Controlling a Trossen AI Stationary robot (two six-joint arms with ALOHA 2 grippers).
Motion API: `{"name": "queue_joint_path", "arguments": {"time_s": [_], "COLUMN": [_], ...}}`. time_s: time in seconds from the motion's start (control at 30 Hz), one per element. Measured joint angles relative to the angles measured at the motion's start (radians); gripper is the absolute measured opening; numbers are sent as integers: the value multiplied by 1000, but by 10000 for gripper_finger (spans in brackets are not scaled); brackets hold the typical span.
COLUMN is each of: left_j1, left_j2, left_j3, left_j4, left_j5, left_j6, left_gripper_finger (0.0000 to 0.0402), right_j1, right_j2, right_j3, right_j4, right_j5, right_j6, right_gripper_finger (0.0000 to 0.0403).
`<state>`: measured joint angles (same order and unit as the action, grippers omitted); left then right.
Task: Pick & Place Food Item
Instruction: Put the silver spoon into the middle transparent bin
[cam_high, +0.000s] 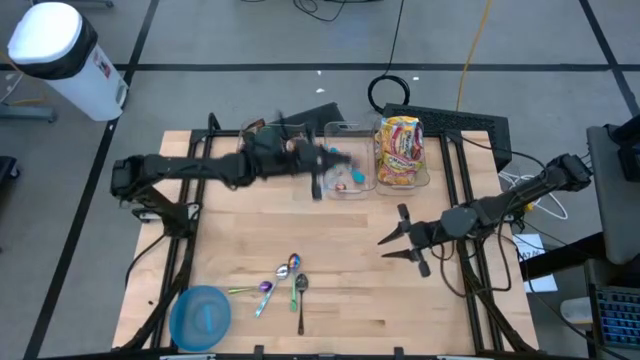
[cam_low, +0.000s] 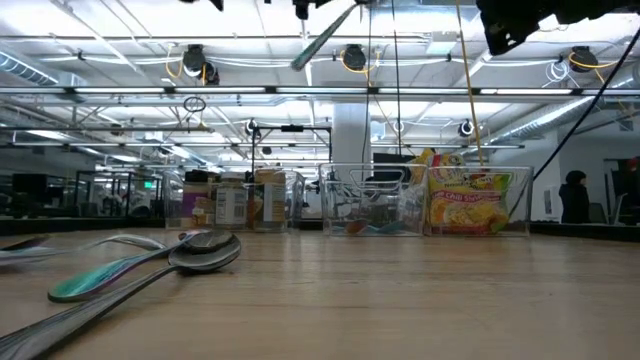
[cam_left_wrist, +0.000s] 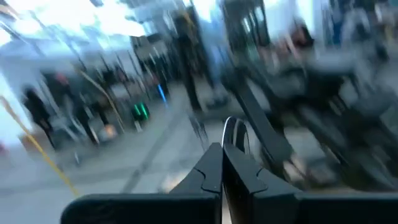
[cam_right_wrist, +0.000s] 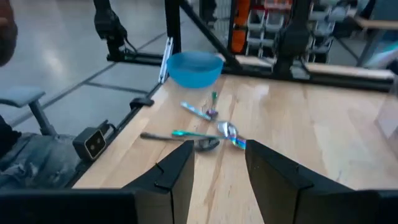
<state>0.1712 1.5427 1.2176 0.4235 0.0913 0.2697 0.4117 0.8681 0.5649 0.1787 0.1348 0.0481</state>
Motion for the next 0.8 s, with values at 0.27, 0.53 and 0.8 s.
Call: {"name": "queue_joint_path", "arguments": {"time_s": [0.27, 0.53, 0.8], "left_j1": [152, 225, 266], "left_j2": [181, 419, 530], "left_j3": [2, 0, 1], "left_j4": [418, 670, 694], "left_j5": [43, -5, -35], "left_j6": [-147, -213, -239], "left_gripper_finger": [2, 1, 2], "right_j1": [0, -6, -60], "right_j2": [-38, -38, -38], "right_j3": [-132, -250, -289], "right_j4": [257, 453, 514], "right_j5": [1, 2, 0], "right_j6": [-117, -201, -250], "right_gripper_finger": [134, 134, 134]}}
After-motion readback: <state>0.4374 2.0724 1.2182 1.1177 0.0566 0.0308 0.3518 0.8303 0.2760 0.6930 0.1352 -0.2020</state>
